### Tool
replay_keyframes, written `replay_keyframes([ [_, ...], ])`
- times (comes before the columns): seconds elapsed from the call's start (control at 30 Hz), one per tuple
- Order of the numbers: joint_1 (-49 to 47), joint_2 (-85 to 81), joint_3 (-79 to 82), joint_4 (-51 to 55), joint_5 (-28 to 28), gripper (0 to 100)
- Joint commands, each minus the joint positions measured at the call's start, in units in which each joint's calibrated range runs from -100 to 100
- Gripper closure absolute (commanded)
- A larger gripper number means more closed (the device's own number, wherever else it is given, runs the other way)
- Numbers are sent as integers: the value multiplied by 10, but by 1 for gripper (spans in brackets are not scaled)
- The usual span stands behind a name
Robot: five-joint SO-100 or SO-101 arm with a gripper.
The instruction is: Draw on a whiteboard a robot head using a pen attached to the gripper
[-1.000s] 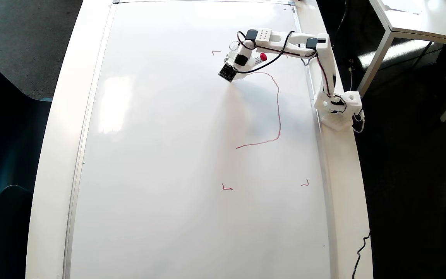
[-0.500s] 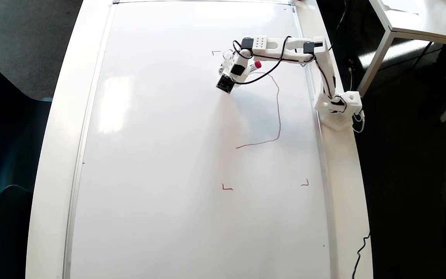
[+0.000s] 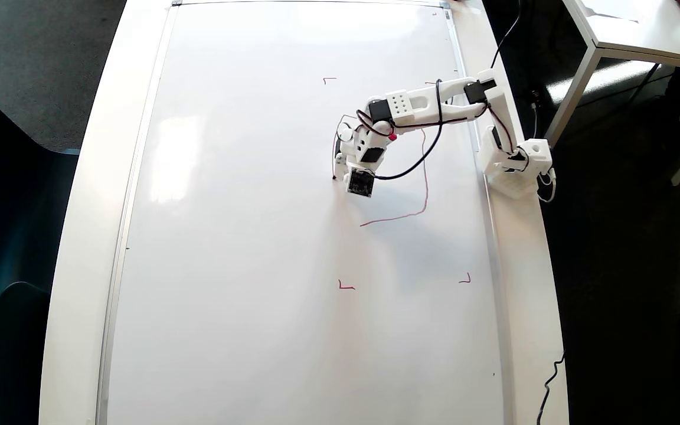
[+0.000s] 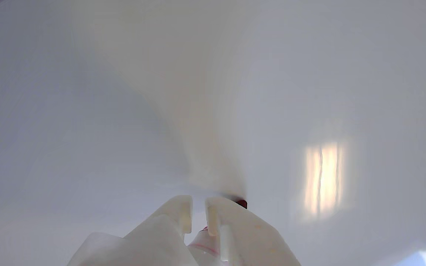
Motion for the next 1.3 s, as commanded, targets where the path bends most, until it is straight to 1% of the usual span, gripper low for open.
replay_keyframes([
  [0.0,-43,2,-5,6,-11,99],
  [0.23,-100,2,-5,-15,-31,99],
  [0.57,-143,3,-5,-34,-50,99],
  [0.77,-144,3,-1,-33,-51,99],
  [0.87,-144,3,2,-27,-72,99],
  [1.17,-152,2,4,9,-77,99],
  [1.27,-152,2,4,14,-92,99],
])
